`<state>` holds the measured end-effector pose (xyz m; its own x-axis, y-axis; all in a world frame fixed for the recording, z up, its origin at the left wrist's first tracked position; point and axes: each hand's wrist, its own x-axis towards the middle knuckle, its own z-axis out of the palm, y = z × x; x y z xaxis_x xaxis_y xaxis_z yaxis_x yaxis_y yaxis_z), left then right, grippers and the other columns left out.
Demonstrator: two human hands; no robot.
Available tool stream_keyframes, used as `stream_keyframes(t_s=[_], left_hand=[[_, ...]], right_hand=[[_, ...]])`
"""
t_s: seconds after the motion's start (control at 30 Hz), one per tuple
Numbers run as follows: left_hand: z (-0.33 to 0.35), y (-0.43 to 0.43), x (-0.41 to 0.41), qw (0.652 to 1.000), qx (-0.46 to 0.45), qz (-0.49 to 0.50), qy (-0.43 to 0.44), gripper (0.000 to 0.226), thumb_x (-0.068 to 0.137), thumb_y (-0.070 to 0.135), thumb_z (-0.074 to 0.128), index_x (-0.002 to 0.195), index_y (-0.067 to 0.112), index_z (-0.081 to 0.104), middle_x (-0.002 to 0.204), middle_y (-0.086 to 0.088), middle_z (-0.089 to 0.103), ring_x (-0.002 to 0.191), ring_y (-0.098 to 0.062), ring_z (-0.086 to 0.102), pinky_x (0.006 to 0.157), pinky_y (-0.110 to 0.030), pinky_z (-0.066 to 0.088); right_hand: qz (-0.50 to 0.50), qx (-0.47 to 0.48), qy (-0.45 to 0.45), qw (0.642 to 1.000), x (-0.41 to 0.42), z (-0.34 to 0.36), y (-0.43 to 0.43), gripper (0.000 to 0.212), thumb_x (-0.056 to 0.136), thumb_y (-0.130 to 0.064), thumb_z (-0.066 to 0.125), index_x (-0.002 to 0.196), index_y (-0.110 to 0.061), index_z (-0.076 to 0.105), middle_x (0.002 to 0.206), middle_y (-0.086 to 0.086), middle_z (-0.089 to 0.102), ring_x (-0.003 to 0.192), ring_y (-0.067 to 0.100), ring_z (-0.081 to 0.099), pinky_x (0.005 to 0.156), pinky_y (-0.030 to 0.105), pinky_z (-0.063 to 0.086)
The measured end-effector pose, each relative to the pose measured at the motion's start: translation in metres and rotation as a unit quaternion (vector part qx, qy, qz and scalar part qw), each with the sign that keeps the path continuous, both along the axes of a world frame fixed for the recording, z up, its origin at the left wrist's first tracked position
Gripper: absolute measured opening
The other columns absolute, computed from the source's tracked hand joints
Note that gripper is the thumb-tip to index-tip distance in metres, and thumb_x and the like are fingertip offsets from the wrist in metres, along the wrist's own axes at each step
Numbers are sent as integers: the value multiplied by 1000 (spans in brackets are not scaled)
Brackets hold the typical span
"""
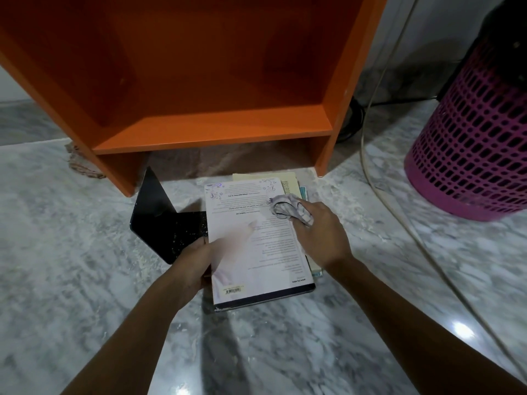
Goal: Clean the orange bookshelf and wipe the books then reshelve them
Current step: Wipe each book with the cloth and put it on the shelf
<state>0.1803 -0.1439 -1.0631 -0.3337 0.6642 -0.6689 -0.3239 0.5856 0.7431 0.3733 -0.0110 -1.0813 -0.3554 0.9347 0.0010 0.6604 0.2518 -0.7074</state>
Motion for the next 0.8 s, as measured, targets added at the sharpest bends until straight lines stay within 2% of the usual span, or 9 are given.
stream_keyframes(t_s=[0.07, 0.13, 0.2, 0.3, 0.37, 0.47, 0.6, 0.7, 0.8], left_hand=[[7, 1, -1, 999, 42, 3, -16, 36, 87, 28, 71, 120, 18, 65, 112, -6, 73, 103, -30, 70, 99, -52, 49], [20, 7, -4, 997, 75, 9, -10, 33, 88, 20, 69, 121, 15, 65, 113, -9, 73, 101, -31, 70, 98, -51, 50], [43, 17, -7, 995, 83, 14, 59, 24, 88, 19, 68, 112, 15, 66, 105, -8, 75, 88, -26, 74, 81, -40, 58], [85, 32, -8, 969, 75, -41, 232, 15, 86, 23, 68, 101, 19, 65, 92, 3, 72, 73, -15, 71, 56, -24, 53], [105, 41, 1, 929, 74, -100, 350, 20, 87, 23, 66, 105, 19, 61, 92, 5, 66, 75, -13, 66, 59, -26, 52], [115, 47, 32, 831, 47, -176, 526, 33, 87, 29, 64, 118, 21, 57, 91, 3, 63, 74, -16, 61, 65, -29, 50], [95, 57, 83, 730, 16, -259, 632, 40, 89, 32, 60, 125, 17, 51, 115, -7, 63, 83, -23, 60, 68, -30, 49], [69, 68, 114, 692, 3, -307, 653, 35, 89, 29, 59, 119, 16, 49, 113, -7, 62, 92, -26, 63, 70, -30, 38], [43, 72, 130, 693, 0, -352, 629, 28, 88, 20, 59, 115, 14, 52, 111, -9, 65, 100, -30, 66, 70, -29, 39]], right_hand=[[-3, -12, 17, 1000, 2, 2, 2, 29, 94, -32, 59, 123, -30, 64, 104, -5, 61, 89, 13, 61, 75, 28, 52], [-15, -42, 57, 997, 5, 4, 6, 21, 93, -28, 60, 113, -27, 68, 100, -7, 66, 82, 9, 64, 69, 22, 53], [-38, -72, 87, 993, 8, 8, 10, 13, 93, -24, 61, 102, -26, 70, 91, -9, 70, 74, 3, 65, 58, 15, 46], [-71, -88, 132, 985, 14, 15, 16, 11, 92, -20, 61, 92, -26, 71, 82, -14, 71, 66, -4, 63, 55, 11, 42], [-102, -87, 159, 978, 18, 22, 20, 11, 92, -20, 61, 87, -25, 69, 77, -13, 70, 63, 1, 61, 56, 17, 43], [-140, -96, 226, 959, 21, 35, 25, 10, 93, -19, 62, 89, -23, 70, 78, -9, 70, 71, 9, 63, 63, 23, 47], [-176, -144, 288, 930, 24, 44, 29, 9, 92, -22, 64, 89, -22, 72, 89, -1, 75, 86, 16, 70, 78, 31, 54], [-191, -158, 295, 923, 28, 45, 33, 9, 91, -22, 64, 94, -20, 72, 91, 1, 75, 88, 18, 71, 79, 32, 55], [-192, -152, 272, 931, 32, 40, 37, 9, 91, -19, 64, 95, -18, 73, 89, 0, 75, 86, 17, 70, 72, 26, 53]])
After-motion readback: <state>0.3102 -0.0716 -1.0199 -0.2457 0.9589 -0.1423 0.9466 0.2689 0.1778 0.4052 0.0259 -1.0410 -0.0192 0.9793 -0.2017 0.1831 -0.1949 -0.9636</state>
